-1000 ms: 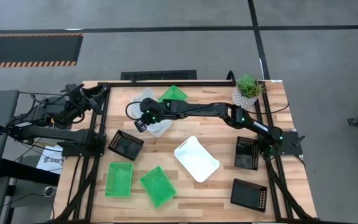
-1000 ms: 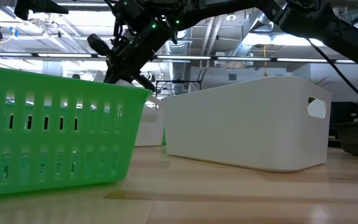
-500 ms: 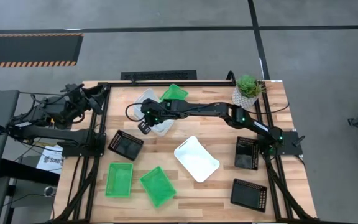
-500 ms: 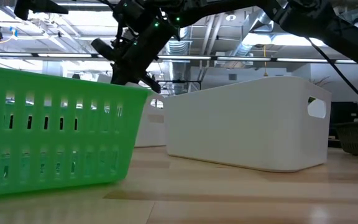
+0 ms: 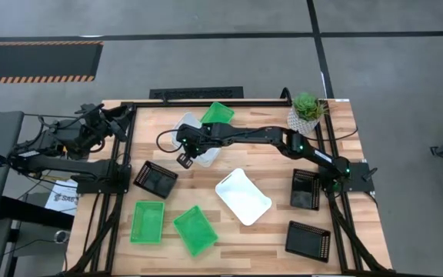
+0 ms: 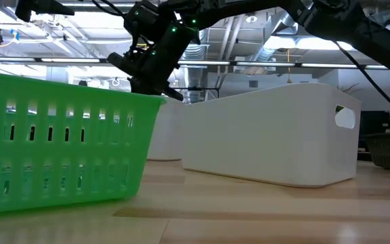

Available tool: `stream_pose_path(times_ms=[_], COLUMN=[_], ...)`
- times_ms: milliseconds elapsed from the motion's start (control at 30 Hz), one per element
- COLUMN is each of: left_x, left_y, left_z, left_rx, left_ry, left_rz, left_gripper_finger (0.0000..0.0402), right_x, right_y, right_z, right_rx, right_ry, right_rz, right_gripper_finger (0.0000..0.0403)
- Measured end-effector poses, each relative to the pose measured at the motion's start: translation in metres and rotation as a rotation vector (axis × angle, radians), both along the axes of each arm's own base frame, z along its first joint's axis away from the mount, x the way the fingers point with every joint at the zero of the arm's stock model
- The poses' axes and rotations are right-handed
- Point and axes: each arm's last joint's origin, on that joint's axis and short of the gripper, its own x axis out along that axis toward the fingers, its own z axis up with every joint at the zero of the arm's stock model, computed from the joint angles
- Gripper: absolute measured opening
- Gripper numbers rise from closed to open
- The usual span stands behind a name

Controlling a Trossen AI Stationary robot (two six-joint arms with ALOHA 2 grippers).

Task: Stack baskets by color
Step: Stack the top right white bin on top of the top white bin, then stack the bottom white bin on top of the top white bins

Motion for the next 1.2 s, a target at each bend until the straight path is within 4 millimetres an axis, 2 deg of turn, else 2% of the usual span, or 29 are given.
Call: stream_pose_path(times_ms=[233,467,633,733,833,933,1067,1200], left_x=[0.000,0.000,0.000,0.000,0.000,0.000,0.000,0.000], left_y=[0.000,0.000,0.000,0.000,0.000,0.000,0.000,0.000], left_z=[0.000,0.000,0.000,0.000,0.000,0.000,-0.001,-0.001], left_rx=[0.000,0.000,0.000,0.000,0.000,-0.001,-0.001,-0.002], left_ry=[0.000,0.000,0.000,0.000,0.002,0.004,0.011,0.010], left_rz=[0.000,0.000,0.000,0.000,-0.001,-0.007,-0.007,-0.013], left_gripper_finger=[0.0224,0.0224,0.0224,0.0224,0.0224,0.0224,0.0224,0.0224], right_x=[0.000,0.000,-0.013,-0.033,-0.053,-0.073,-0.094,-0.108], right_y=[0.000,0.000,0.003,0.013,0.033,0.063,0.113,0.166], right_z=[0.000,0.007,0.036,0.061,0.076,0.080,0.079,0.078], right_rx=[-0.012,-0.023,-0.022,-0.010,0.001,-0.012,-0.008,0.047], right_ry=[-0.003,-0.029,-0.031,0.041,0.150,0.305,0.466,0.499], right_rz=[0.017,0.028,0.031,0.042,0.039,0.029,0.009,-0.015], right_gripper_finger=[0.0079,0.0169,0.0218,0.0229,0.0228,0.0222,0.0218,0.0218])
